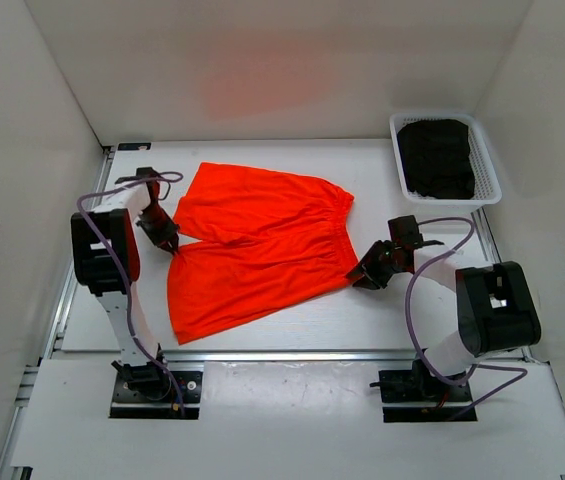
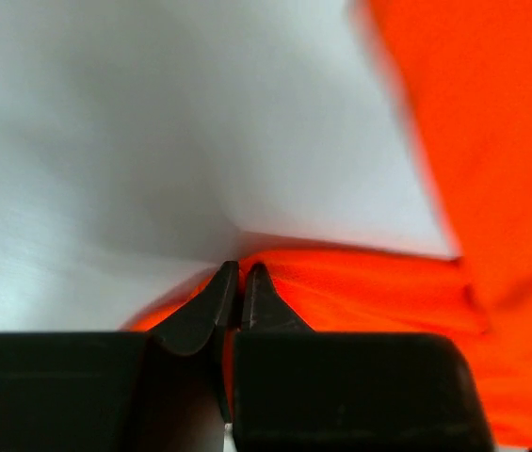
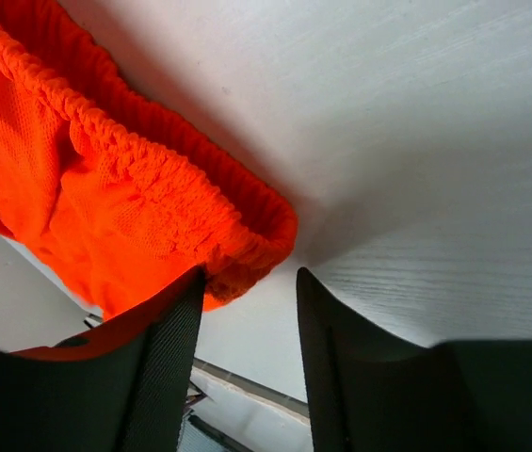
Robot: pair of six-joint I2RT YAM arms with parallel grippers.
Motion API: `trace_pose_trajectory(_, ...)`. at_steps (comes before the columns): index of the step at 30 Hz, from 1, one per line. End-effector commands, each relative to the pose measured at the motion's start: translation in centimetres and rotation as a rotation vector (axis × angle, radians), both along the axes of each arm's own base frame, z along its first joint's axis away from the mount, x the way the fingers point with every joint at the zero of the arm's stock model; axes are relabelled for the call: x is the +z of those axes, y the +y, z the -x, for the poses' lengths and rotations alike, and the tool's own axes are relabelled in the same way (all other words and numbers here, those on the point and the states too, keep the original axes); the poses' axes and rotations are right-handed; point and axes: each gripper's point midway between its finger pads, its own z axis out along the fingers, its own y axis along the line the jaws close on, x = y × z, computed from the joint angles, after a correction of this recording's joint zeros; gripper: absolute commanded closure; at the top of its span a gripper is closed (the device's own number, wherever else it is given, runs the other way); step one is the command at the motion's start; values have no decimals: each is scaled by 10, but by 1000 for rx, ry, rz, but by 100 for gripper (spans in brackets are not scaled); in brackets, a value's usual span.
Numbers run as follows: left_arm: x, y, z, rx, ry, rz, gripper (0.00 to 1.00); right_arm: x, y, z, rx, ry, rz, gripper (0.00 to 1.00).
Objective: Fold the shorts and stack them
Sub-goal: Flatten the shorts out, then fold the shorts
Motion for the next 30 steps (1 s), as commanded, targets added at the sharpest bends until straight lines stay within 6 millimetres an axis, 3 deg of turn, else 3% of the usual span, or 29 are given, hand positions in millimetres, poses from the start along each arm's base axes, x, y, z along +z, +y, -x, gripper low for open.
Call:
trace_pose_trajectory(1, 29, 26, -53, 35, -119, -83, 90, -3, 8, -9, -23, -9, -14, 61)
trace_pose_trajectory(2, 31, 28, -54, 36, -97, -91, 90, -5, 8, -11, -31, -5, -17, 70)
trace_pose_trajectory(3, 26, 30, -57, 36, -77, -98, 90, -6, 9, -10, -27, -8, -6, 85)
trace_pose_trajectory(4, 33, 33, -70, 38, -103, -113, 90, -13, 11, -7, -28, 17, 5, 94)
trace_pose_trajectory(5, 33, 33, -73, 38, -100, -113, 90, -10, 10, -12, -32, 3, 10, 100)
trace_pose_trajectory(7, 30, 33, -75, 14, -87, -108, 90, -12, 11, -13, -40, 19, 10, 100)
trace_pose_trajectory(8, 27, 36, -78, 10, -86, -100, 78, -12, 13, -12, -31, 19, 11, 100)
trace_pose_trajectory(10, 27, 36, -73, -3, -69, -100, 64, -11, 11, -9, -43, 31, 20, 100)
trace_pose_trajectory(11, 31, 41, -73, -1, -77, -102, 45, -13, 8, -9, -51, 35, 38, 100)
trace_pose_trajectory(12, 35, 45, -71, 9, -77, -102, 31, -10, 11, -9, -42, 22, 35, 98)
trace_pose_trajectory(13, 41, 41, -72, -5, -94, -80, 28, -10, 8, -6, -46, 19, 44, 87)
trace_pose_trajectory(14, 55, 38, -70, -15, -120, -46, 16, -9, 10, -7, -42, 11, 32, 80)
trace_pose_trajectory(15, 55, 32, -55, -56, -96, -13, 12, -7, 10, -5, -42, 6, 30, 71)
trace_pose_trajectory(16, 60, 28, -46, -58, -99, -1, 2, -2, 10, -4, -35, -9, 30, 50)
trace_pose_trajectory(17, 71, 24, -20, -58, -101, -1, 2, -2, 5, -5, -39, -24, 55, 42)
trace_pose_trajectory(19, 81, 22, 7, -28, -115, -12, 2, 3, 1, -3, -42, -45, 75, 29)
trace_pose_trajectory(20, 87, 18, 33, -16, -133, -13, 4, 8, 0, -2, -28, -64, 77, 19)
trace_pose_trajectory(23, 91, 1, 73, 17, -146, -4, 8, 12, -3, -1, -7, -75, 98, 16)
trace_pose_trajectory(24, 73, -5, 99, 36, -81, 5, 9, 14, -4, 0, 1, -80, 100, 16)
trace_pose_trajectory(25, 67, -11, 112, 72, -59, 12, 9, 16, -4, 2, 10, -89, 103, 16)
trace_pose_trajectory(28, 50, -31, 134, 116, -38, 99, 9, 22, -2, 1, 20, -122, 88, 17)
trace_pose_trajectory(30, 46, -32, 138, 140, -32, 101, 9, 23, -3, 1, 17, -119, 77, 18)
